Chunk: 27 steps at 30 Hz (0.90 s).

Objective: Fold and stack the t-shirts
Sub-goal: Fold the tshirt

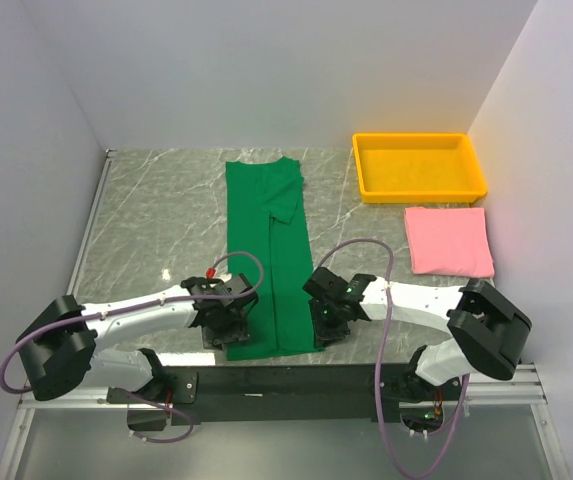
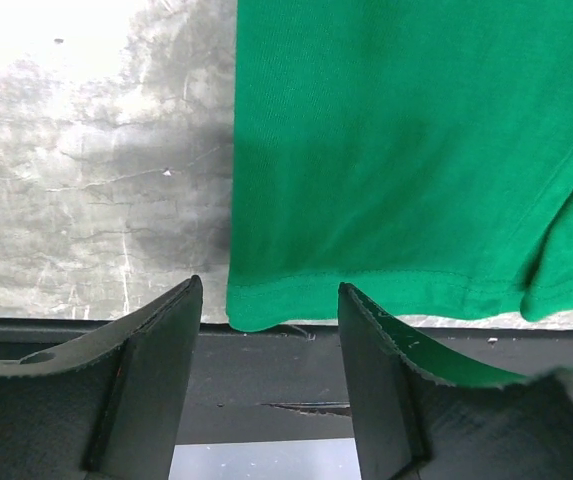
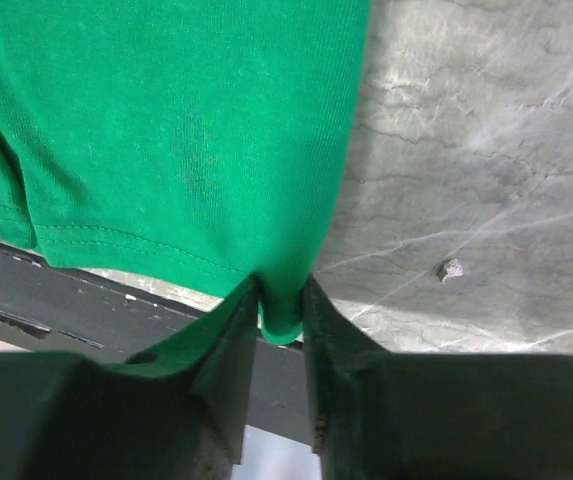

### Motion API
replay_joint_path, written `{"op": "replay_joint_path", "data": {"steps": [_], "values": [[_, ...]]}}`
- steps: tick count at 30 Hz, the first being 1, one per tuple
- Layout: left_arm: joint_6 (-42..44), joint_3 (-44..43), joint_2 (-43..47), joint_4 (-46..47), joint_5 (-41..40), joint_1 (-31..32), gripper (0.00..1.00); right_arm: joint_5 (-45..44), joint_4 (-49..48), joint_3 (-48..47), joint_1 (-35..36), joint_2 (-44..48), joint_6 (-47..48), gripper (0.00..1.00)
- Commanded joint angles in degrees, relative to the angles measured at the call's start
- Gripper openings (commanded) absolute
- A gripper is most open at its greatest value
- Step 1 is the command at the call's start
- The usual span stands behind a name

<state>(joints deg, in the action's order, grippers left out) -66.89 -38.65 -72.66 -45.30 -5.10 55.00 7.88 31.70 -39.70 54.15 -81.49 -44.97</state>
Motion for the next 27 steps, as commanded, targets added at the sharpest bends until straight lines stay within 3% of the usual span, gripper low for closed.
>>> {"op": "replay_joint_path", "data": {"steps": [1, 3, 8, 19, 24, 27], "values": [[0.71, -0.10, -1.08, 1.26, 1.32, 0.37, 0.62, -2.96, 2.22, 1.29, 0.87, -1.91, -0.47, 0.28], [0.62, -0.28, -1.34, 0.91, 1.06, 0.37, 0.63, -3.04, 2.22, 1.21, 1.04, -1.91, -0.38, 0.17], [1.06, -0.63, -1.95, 0.91, 1.94, 0.72, 0.61, -3.05, 2.05, 1.21, 1.04, -1.91, -0.38, 0.00], [1.68, -1.34, -5.47, -0.14, 3.17, 1.95, 0.57, -2.52, 1.43, 0.94, 1.13, -2.00, 0.23, 0.00], [1.77, -1.60, -8.11, -0.40, 3.69, 2.65, 0.44, -2.43, 1.61, 0.77, 1.13, -2.09, 0.32, 0.00], [1.85, -1.69, -9.42, -0.32, 4.14, 3.53, 0.26, -2.43, 1.69, 0.77, 1.13, -2.18, 0.50, 0.00]]}}
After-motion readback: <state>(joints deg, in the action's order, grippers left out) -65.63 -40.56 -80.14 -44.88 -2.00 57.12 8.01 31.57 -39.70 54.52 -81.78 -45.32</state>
